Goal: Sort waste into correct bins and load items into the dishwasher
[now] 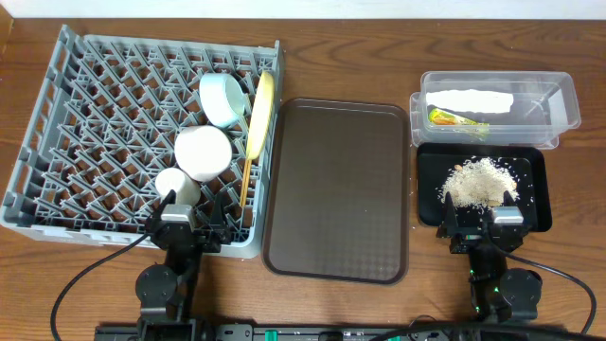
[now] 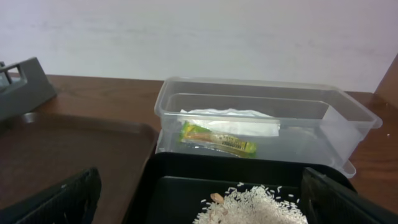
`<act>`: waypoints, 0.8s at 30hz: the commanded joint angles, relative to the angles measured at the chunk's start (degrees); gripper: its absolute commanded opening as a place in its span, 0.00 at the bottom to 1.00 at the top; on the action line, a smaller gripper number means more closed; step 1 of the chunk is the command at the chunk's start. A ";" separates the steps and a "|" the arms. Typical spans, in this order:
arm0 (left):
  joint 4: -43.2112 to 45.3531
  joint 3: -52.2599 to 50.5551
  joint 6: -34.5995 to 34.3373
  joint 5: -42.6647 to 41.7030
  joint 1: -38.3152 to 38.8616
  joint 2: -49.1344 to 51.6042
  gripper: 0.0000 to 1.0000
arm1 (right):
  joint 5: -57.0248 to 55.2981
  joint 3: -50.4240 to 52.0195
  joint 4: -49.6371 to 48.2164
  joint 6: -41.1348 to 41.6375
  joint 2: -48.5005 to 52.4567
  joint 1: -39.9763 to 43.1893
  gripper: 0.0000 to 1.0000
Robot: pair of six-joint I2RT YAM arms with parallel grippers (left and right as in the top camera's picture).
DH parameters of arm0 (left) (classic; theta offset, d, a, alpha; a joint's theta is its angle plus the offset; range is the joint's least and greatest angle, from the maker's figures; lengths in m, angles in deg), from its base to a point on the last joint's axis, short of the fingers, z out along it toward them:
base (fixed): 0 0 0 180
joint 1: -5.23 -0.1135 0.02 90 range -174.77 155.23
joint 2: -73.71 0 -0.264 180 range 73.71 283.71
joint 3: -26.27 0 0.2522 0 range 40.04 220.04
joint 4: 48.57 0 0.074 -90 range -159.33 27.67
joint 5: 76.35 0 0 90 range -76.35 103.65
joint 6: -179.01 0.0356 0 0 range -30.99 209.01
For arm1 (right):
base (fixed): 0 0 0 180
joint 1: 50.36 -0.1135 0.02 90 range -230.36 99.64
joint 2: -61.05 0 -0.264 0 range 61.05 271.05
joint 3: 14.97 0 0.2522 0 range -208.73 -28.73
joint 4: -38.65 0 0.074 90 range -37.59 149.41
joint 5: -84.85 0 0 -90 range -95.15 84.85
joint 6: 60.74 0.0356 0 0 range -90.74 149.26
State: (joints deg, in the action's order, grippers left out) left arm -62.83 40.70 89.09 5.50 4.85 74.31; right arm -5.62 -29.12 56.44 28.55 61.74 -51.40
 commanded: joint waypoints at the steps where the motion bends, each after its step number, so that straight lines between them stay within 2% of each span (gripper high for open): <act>1: -2.99 -0.46 0.46 0.24 -0.35 -0.50 0.87 | -0.59 0.07 0.24 -0.66 -0.35 -0.52 0.99; 24: -2.91 -0.44 -0.33 0.07 -0.35 -0.37 0.87 | -0.59 0.07 0.24 -0.66 -0.35 -0.52 0.99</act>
State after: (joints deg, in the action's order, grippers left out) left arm -63.20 40.86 88.87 6.36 4.85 74.31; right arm -5.64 -29.12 56.44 28.55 61.74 -51.40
